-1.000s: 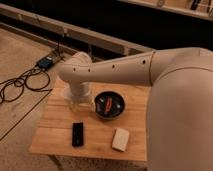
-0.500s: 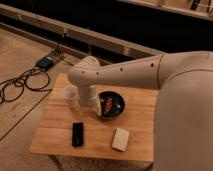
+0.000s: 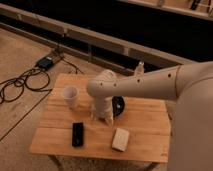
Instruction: Place the white sponge in the ceramic cup
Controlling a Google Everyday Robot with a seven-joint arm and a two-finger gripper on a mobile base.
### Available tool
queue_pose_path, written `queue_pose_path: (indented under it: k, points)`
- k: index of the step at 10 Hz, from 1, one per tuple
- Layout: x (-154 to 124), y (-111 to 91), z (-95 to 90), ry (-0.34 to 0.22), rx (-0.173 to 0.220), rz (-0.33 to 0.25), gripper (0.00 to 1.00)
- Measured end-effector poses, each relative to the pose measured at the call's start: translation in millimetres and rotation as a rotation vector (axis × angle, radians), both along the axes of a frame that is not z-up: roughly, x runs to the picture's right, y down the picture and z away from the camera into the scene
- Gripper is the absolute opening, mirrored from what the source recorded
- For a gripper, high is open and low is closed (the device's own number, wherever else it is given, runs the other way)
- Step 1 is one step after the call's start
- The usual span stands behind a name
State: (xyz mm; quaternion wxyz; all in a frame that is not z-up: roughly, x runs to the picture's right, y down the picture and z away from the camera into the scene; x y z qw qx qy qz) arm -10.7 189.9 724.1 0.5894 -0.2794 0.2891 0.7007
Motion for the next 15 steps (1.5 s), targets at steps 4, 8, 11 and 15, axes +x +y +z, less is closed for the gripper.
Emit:
queue_pose_path:
  k: [4,8,11,15]
  points:
    - [29.8,45.9,10.6,0.024,-0.006,0.063,0.65]
    - [62.6,71.8,11.1,0.083,0.000,0.078,0.65]
    - [79.0,85.1,19.7,0.108,0.018,0.087,0.65]
    - [88.8,87.2,34.9,0.118,0.047,0.110,0.65]
